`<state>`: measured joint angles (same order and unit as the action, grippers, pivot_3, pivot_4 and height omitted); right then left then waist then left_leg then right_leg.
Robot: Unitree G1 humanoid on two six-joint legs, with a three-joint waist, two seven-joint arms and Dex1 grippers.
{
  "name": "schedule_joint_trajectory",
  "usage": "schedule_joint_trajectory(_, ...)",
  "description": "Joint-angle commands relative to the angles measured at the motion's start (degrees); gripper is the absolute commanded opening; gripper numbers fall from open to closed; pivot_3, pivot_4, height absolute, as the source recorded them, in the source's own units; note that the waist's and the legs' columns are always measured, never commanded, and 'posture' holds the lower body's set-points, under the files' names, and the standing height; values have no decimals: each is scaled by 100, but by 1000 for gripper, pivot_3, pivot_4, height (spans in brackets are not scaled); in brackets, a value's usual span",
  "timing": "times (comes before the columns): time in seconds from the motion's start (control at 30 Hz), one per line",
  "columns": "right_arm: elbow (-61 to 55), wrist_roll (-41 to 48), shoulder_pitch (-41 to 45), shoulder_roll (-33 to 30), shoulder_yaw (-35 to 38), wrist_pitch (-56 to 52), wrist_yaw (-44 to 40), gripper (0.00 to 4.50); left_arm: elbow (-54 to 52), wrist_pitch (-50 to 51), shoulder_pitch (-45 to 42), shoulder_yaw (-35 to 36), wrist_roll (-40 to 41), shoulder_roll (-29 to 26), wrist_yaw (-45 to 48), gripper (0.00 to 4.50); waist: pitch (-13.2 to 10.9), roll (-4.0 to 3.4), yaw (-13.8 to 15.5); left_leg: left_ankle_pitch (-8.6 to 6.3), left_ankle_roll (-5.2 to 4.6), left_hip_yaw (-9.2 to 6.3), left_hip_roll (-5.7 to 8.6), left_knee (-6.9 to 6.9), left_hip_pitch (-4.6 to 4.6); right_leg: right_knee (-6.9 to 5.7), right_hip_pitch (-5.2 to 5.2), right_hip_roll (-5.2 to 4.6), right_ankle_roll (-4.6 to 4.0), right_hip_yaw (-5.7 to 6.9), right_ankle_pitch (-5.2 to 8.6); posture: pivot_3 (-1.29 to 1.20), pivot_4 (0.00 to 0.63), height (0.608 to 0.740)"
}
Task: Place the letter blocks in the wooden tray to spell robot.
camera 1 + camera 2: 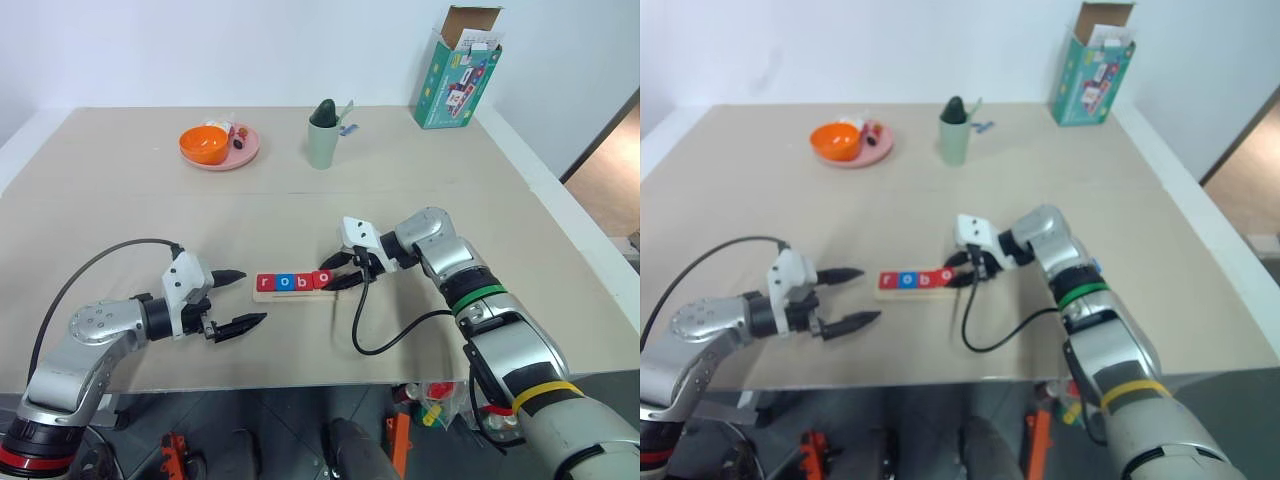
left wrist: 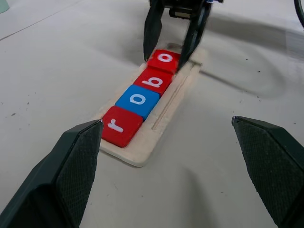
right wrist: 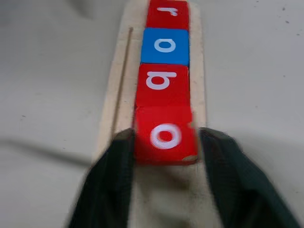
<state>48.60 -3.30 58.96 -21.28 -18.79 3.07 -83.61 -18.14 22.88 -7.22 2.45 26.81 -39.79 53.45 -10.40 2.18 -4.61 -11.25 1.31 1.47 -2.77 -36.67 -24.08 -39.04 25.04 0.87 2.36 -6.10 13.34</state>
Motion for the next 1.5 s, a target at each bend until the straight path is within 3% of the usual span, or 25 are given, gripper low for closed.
schedule_joint_trajectory(0.03,-96,49,125,32,85,-46,4,3678,-19,-131,-15,26,-41,-32,76,4500,0,0,0,0,0,0,0,0,0,0,0,0,0,0,0,0,150,740)
schedule_joint_trajectory(0.1,-104,80,132,46,126,-82,42,4364,6,-153,-20,22,-61,-26,100,4500,0,0,0,0,0,0,0,0,0,0,0,0,0,0,0,0,150,740)
schedule_joint_trajectory(0.13,-125,92,133,46,136,-114,32,4468,22,-167,-20,20,-72,-24,112,4500,0,0,0,0,0,0,0,0,0,0,0,0,0,0,0,0,150,740)
schedule_joint_trajectory(0.47,-974,543,93,-105,786,-1011,755,4468,-136,-264,14,37,-15,46,212,4500,0,-1,2,0,0,0,0,1,-2,0,3,-1,0,0,0,0,150,740)
schedule_joint_trajectory(0.67,-3338,766,-995,-411,2148,-2905,3125,4468,-629,-40,-71,-152,244,-109,552,4500,2,3,75,-1,2,-11,8,4,-17,0,6,-13,-7,11,6,0,150,740)
schedule_joint_trajectory(0.8,-4588,525,-1921,-265,2859,-3246,4798,4468,-712,181,-218,-266,394,-177,682,4500,1,1,73,-2,4,-11,13,8,-23,1,11,-14,2,9,13,0,150,740)
schedule_joint_trajectory(0.93,-4831,280,-2601,-315,3226,-3225,5850,4468,-677,224,-383,-413,372,-182,767,4500,2,1,36,-1,3,-5,12,7,-21,0,14,-11,12,1,12,0,150,740)
schedule_joint_trajectory(1.17,-4544,375,-3140,-780,3361,-3575,6060,4468,-491,190,-589,-512,317,-165,877,4500,2,1,6,5,-6,4,12,5,-12,0,12,-7,9,-10,3,0,150,740)
schedule_joint_trajectory(1.5,-4534,930,-3079,-910,3620,-5029,6242,4468,-384,138,-651,-606,252,-139,884,4500,2,1,3,5,-8,4,11,6,-11,0,10,-4,11,-14,3,0,150,740)
